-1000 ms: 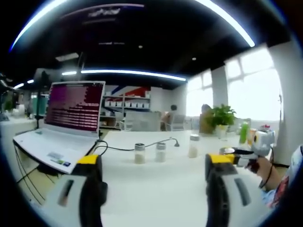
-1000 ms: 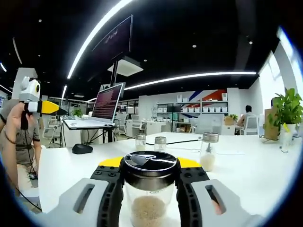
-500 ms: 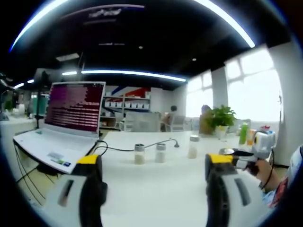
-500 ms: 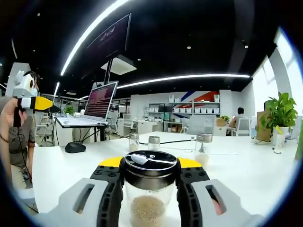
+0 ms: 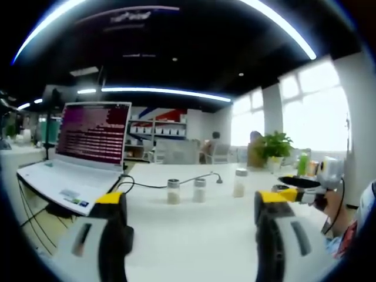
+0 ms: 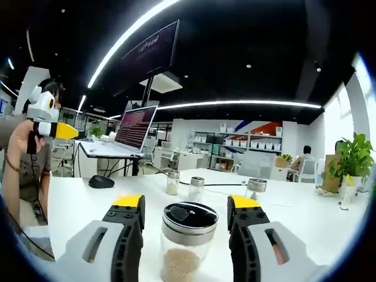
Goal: Rotate the seasoning bottle until the label or dispensing opening points toward the visible target arrow and the bottle remains upright within the marked orientation range
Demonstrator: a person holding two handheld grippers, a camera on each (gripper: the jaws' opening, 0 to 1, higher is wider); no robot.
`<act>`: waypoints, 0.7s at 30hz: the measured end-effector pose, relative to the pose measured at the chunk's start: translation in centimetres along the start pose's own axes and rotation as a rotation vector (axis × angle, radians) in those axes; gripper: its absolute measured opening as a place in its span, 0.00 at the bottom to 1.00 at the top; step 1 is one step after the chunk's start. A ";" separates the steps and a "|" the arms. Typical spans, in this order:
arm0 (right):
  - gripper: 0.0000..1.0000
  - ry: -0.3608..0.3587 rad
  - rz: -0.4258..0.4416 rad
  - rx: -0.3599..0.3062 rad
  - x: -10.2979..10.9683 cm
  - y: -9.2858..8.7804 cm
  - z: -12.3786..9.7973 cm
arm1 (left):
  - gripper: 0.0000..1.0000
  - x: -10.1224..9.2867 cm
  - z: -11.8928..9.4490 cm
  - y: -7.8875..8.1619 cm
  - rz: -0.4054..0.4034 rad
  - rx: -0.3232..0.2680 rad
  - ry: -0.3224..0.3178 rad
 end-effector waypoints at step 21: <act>0.74 0.370 0.039 0.088 -0.7 1.3 0.9 | 0.95 0.5 0.1 0.2 -0.016 -0.008 0.013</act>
Point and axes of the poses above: the point that each gripper's makers call its tool centre point, and the gripper's own axes: z roughly forward along the fingers, x roughly to its left, y roughly out of its top, the point moved 2 cm from there along -z, roughly backward along the fingers, and after that the axes turned 11 degrees about z, right-handed, at the moved point
